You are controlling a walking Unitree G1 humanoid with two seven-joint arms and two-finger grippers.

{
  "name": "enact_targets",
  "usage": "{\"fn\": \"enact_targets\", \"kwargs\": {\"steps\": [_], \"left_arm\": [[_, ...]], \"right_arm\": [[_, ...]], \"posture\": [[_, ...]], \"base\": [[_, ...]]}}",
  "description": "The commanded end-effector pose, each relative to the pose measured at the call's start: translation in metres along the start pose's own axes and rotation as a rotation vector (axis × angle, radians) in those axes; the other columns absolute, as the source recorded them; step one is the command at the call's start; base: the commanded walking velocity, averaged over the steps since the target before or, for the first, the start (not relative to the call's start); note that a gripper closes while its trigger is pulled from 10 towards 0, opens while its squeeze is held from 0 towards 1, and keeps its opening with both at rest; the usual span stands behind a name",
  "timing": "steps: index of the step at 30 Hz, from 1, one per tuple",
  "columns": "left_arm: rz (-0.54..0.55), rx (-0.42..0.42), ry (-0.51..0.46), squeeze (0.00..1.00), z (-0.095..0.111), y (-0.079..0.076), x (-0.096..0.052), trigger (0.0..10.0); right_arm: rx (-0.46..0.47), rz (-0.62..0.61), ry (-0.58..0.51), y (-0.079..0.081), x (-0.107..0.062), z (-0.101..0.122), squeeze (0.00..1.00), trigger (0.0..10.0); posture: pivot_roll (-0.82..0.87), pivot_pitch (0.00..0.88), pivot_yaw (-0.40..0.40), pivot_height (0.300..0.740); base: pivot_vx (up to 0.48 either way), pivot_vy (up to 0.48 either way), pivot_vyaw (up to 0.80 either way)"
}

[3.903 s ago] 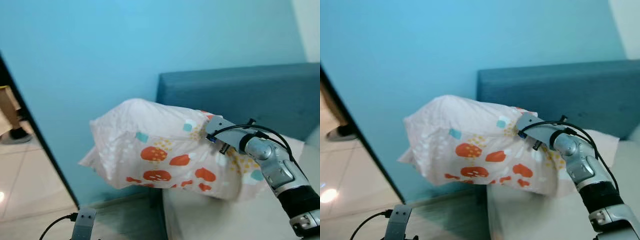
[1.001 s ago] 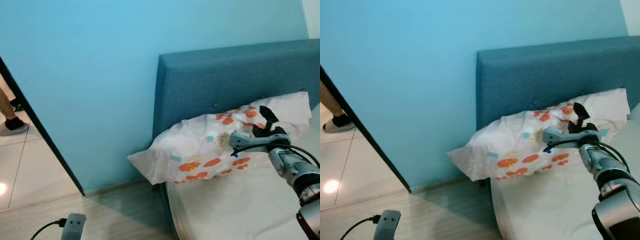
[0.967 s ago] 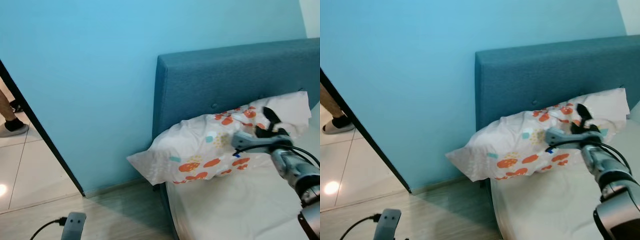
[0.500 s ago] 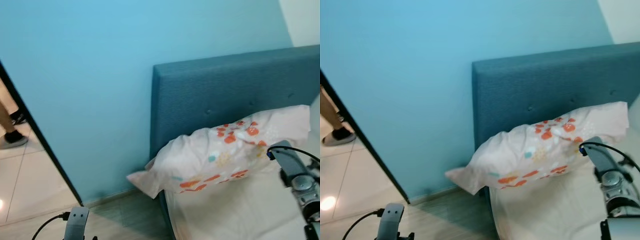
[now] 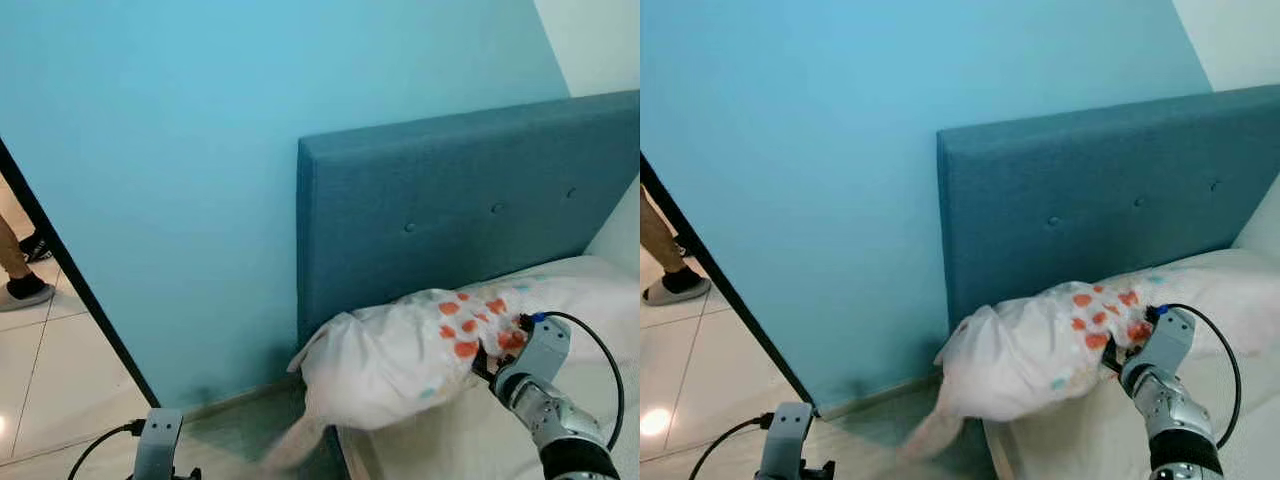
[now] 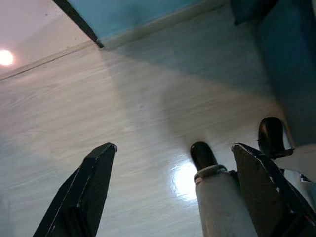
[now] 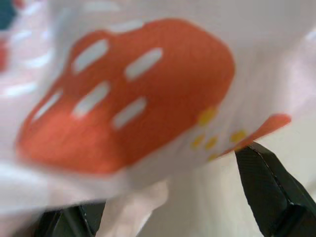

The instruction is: Clean up the room

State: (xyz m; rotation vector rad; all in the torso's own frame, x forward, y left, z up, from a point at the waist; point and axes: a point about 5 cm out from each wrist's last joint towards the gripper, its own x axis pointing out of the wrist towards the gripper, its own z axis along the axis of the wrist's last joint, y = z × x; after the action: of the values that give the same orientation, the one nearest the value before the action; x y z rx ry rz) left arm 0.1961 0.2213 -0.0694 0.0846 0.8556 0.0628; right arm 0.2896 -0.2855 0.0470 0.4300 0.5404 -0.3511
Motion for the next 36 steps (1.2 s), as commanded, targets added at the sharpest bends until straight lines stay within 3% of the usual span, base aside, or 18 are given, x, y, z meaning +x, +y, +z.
{"fn": "enact_targets", "kwargs": {"steps": [1, 3, 7, 10, 12, 17, 26, 33, 34, 35, 36], "left_arm": [[-0.003, -0.006, 0.035, 0.0, -0.007, 0.0, -0.001, 10.0], [-0.003, -0.007, 0.035, 0.0, -0.007, 0.0, -0.001, 10.0], [-0.014, -0.005, 0.037, 0.0, -0.008, -0.004, -0.001, 10.0], [-0.015, -0.004, 0.037, 0.0, -0.008, -0.005, -0.001, 10.0], [-0.017, -0.003, 0.038, 0.0, -0.008, -0.005, -0.001, 10.0], [-0.019, 0.0, 0.039, 0.0, -0.008, -0.005, -0.001, 10.0], [-0.029, 0.009, 0.04, 0.0, -0.007, -0.005, 0.0, 10.0], [-0.026, 0.002, 0.045, 0.0, -0.009, -0.004, -0.001, 10.0], [-0.024, 0.001, 0.046, 0.0, -0.011, -0.003, -0.002, 10.0], [-0.024, 0.002, 0.047, 0.0, -0.011, -0.003, -0.002, 10.0], [-0.024, 0.002, 0.047, 0.0, -0.011, -0.003, -0.002, 10.0]], "right_arm": [[0.043, 0.005, 0.014, 0.0, -0.004, -0.002, 0.0, 10.0], [0.05, 0.004, 0.016, -0.001, -0.006, -0.002, 0.0, 10.0], [0.187, 0.127, -0.019, 0.014, -0.019, 0.002, 0.0, 10.0], [0.21, 0.148, -0.024, 0.017, -0.021, 0.003, 0.0, 10.0], [0.298, 0.228, -0.035, 0.024, -0.029, 0.006, 0.0, 10.0], [0.331, 0.259, -0.025, 0.025, -0.037, 0.003, 0.0, 10.0], [0.282, 0.106, 0.134, 0.012, -0.04, -0.03, 0.0, 10.0], [0.301, 0.004, 0.127, 0.004, -0.039, -0.032, 0.0, 10.0], [0.323, -0.008, 0.103, 0.002, -0.038, -0.03, 0.0, 4.7], [0.338, -0.01, 0.086, 0.001, -0.037, -0.028, 0.0, 0.9], [0.338, -0.01, 0.086, 0.001, -0.037, -0.028, 0.0, 0.9]], "posture": [[-0.03, 0.019, -0.01, 0.74], [-0.03, 0.019, -0.01, 0.74], [-0.04, 0.017, -0.015, 0.74], [-0.04, 0.017, -0.015, 0.74], [-0.04, 0.014, -0.018, 0.74], [-0.05, 0.012, -0.015, 0.74], [-0.05, 0.009, -0.016, 0.74], [-0.05, 0.012, -0.016, 0.74], [-0.04, 0.017, -0.015, 0.74], [-0.04, 0.017, -0.015, 0.74], [-0.04, 0.017, -0.015, 0.74]], "base": [[0.0, 0.0, 0.0], [0.0, 0.0, 0.0], [0.0, 0.0, 0.0], [0.0, 0.0, 0.0], [0.0, 0.0, 0.0], [0.0, 0.0, 0.0], [0.0, 0.0, 0.0], [0.0, 0.0, 0.0], [0.0, 0.0, 0.0], [0.0, 0.0, 0.0], [0.0, 0.0, 0.0]]}}
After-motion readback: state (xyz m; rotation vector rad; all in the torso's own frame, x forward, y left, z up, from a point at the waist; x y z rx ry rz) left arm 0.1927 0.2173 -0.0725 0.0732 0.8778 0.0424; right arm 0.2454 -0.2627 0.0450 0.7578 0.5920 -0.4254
